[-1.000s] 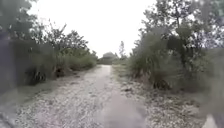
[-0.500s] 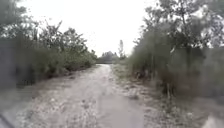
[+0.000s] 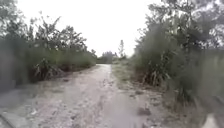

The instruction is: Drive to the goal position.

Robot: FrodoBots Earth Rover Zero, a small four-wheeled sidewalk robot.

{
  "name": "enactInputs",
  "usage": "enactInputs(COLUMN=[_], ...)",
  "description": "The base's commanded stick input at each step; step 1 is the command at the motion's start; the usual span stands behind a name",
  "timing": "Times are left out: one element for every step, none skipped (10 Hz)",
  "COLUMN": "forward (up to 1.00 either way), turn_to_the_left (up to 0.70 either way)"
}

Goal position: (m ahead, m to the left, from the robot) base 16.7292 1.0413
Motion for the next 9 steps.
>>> enactInputs(forward=[0.85, 0.85, 0.85, 0.85, 0.85, 0.85, 0.85, 0.85, 0.85], turn_to_the_left=[0.0, 0.0, 0.0, 0.0, 0.0, 0.0, 0.0, 0.0, 0.0])
